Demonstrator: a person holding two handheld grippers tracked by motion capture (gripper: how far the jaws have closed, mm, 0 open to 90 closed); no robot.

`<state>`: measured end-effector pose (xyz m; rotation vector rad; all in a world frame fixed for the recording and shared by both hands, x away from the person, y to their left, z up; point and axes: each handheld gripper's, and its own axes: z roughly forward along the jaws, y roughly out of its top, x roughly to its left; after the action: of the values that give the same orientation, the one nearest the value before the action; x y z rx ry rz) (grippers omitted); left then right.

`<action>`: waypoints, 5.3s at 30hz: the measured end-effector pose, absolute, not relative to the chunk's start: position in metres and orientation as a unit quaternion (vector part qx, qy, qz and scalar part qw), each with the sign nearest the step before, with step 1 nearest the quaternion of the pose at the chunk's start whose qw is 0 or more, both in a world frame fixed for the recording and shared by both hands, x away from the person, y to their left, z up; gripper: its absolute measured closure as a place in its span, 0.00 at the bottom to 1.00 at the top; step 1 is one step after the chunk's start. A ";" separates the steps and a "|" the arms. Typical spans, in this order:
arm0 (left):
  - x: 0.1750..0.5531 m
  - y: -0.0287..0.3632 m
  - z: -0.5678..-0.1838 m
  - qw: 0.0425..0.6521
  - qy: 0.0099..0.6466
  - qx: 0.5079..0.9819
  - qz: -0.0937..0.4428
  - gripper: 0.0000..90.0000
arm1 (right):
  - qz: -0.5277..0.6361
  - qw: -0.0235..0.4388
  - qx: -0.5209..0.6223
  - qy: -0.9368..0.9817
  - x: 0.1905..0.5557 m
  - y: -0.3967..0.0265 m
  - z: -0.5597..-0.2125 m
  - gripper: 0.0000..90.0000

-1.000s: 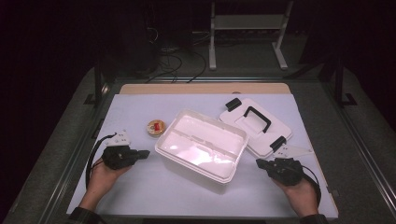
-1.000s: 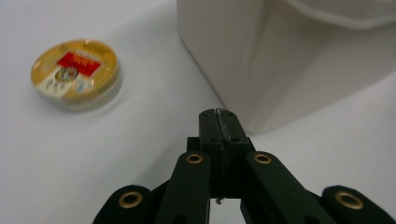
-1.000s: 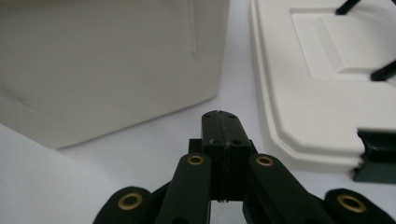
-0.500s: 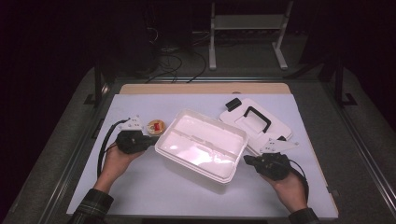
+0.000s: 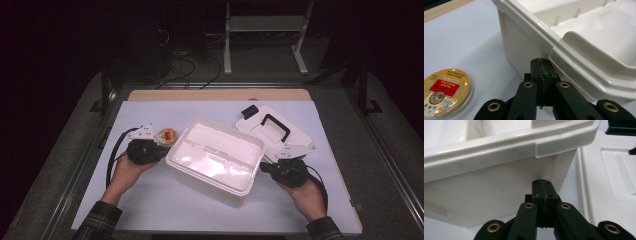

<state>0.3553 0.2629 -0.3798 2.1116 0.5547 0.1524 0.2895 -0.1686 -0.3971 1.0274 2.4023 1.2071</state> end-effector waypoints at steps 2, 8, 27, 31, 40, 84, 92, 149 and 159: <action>0.352 0.263 -0.379 0.457 0.221 0.860 0.059 1.00 | 0.417 0.131 0.352 0.828 0.291 -0.169 -0.397 1.00; 0.340 0.266 -0.379 0.458 0.209 0.863 0.048 1.00 | 0.418 0.127 0.357 0.825 0.295 -0.170 -0.397 1.00; 0.304 0.266 -0.377 0.454 0.186 0.871 0.025 1.00 | 0.399 0.144 0.352 0.834 0.325 -0.160 -0.393 1.00; 0.299 0.264 -0.377 0.455 0.182 0.872 0.019 1.00 | 0.403 0.145 0.352 0.832 0.332 -0.158 -0.393 1.00; 0.291 0.262 -0.377 0.458 0.176 0.872 0.010 1.00 | 0.400 0.145 0.351 0.834 0.341 -0.154 -0.393 1.00; 0.310 0.262 -0.319 0.373 0.215 0.901 0.060 0.28 | 0.336 0.183 0.461 0.801 0.251 -0.234 -0.458 0.10; 0.321 0.232 -0.294 0.364 0.177 0.913 0.056 0.26 | 0.336 0.182 0.461 0.801 0.252 -0.234 -0.458 0.10; 0.355 0.081 -0.310 0.212 0.075 0.974 0.017 0.90 | 0.338 0.180 0.461 0.800 0.252 -0.235 -0.459 0.10; 0.351 0.078 -0.310 0.207 0.061 0.976 0.031 0.98 | 0.338 0.180 0.461 0.800 0.252 -0.235 -0.459 0.10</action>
<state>0.3509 0.0782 -0.3096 2.7189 0.1689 0.0867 0.2518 -0.2346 -0.4586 1.3031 2.2621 0.9560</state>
